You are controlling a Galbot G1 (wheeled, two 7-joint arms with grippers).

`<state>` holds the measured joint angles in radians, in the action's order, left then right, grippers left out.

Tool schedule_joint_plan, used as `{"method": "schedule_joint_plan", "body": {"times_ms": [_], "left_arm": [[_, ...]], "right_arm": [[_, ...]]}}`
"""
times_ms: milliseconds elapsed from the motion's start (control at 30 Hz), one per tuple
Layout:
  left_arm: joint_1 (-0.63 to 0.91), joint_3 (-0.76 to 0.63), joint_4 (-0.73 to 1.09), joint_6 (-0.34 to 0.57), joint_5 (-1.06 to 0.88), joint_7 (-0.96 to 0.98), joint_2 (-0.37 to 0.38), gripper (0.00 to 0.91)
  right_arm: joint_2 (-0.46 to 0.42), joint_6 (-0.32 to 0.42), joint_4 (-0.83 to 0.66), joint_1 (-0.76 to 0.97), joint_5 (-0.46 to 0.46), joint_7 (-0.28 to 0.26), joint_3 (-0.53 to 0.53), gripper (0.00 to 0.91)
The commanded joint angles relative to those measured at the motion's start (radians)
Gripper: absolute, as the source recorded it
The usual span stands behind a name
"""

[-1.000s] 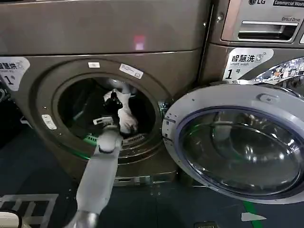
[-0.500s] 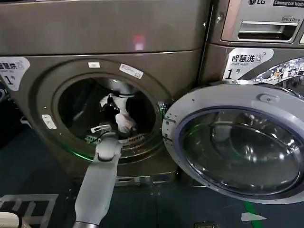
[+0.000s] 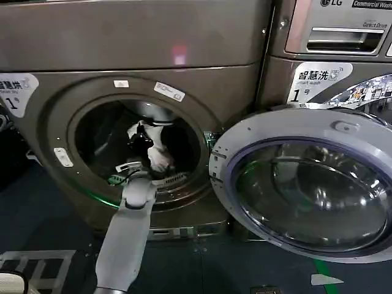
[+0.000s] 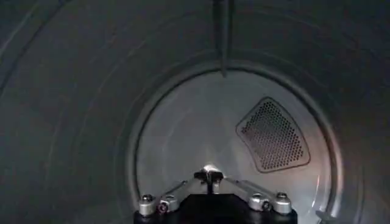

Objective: Grasp the clothes from the dryer.

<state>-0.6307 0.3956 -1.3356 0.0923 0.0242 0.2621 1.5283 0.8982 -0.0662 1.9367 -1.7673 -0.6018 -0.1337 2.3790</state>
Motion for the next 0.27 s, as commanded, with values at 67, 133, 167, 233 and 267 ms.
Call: {"method": "schedule_joint_plan", "body": {"times_ms": [67, 133, 167, 233, 267], "left_arm": [[0.006, -0.006, -0.001, -0.003, -0.001, 0.000, 0.002, 0.000], [0.007, -0.006, 0.000, -0.003, -0.002, 0.000, 0.002, 0.000], [0.007, -0.006, 0.000, -0.003, -0.002, 0.000, 0.002, 0.000], [0.005, -0.005, -0.006, -0.006, -0.001, 0.001, 0.003, 0.000], [0.003, -0.004, -0.008, -0.006, -0.001, 0.001, 0.003, 0.000]], "right_arm": [[-0.001, -0.004, 0.001, -0.006, 0.001, -0.010, 0.012, 0.907], [-0.004, -0.004, 0.000, -0.007, 0.001, -0.010, 0.015, 0.907], [-0.005, -0.004, 0.000, -0.007, 0.001, -0.010, 0.015, 0.907], [-0.007, -0.004, 0.002, -0.003, 0.001, -0.010, 0.012, 0.907], [-0.008, -0.004, 0.003, -0.002, 0.001, -0.010, 0.010, 0.907]]}}
